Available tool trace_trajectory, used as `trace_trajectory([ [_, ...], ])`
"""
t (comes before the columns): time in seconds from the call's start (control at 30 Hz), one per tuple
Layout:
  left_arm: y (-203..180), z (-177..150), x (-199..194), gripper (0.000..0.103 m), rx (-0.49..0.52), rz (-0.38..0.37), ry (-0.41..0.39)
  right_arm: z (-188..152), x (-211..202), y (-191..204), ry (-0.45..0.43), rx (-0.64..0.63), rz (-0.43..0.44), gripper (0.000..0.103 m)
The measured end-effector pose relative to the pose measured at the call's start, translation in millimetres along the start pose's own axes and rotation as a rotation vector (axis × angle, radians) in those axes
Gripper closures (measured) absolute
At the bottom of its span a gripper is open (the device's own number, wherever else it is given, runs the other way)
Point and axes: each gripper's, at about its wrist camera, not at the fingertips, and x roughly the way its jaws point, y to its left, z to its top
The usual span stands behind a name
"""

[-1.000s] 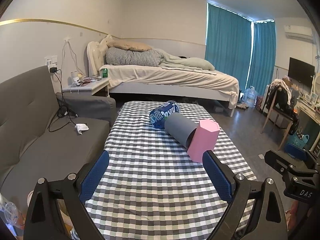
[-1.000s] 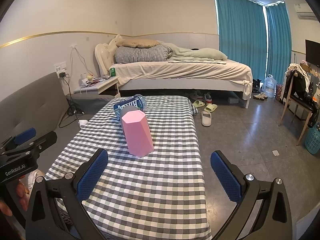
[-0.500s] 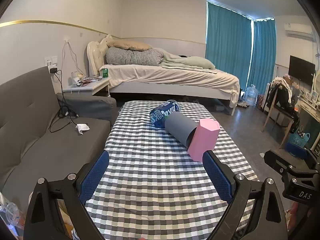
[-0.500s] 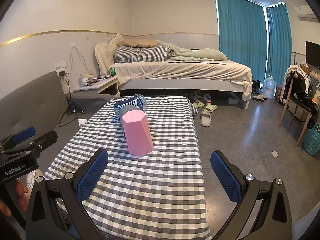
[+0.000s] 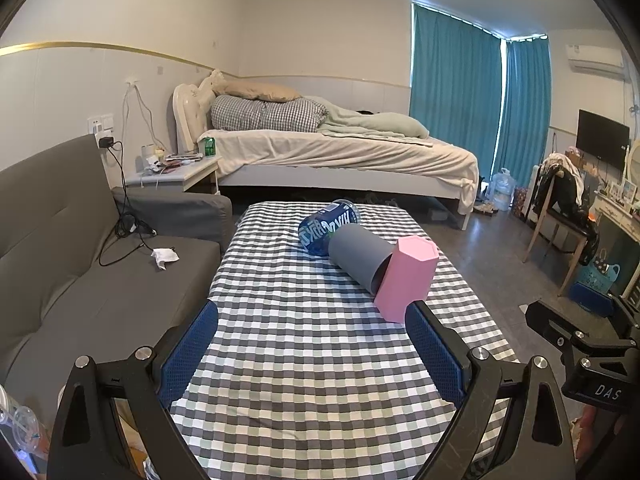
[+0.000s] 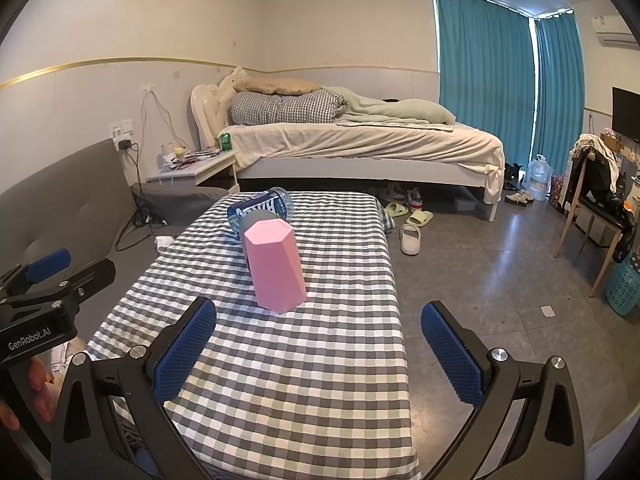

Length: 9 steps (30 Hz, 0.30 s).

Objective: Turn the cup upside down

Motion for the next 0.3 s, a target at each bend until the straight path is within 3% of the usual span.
trace_trajectory([
  [0.3,-0.3,1.5,0.3,0.006,0.001,-0.010,0.000,-0.7,0.1,-2.0,0.002,0.000,-0.003,0.000],
])
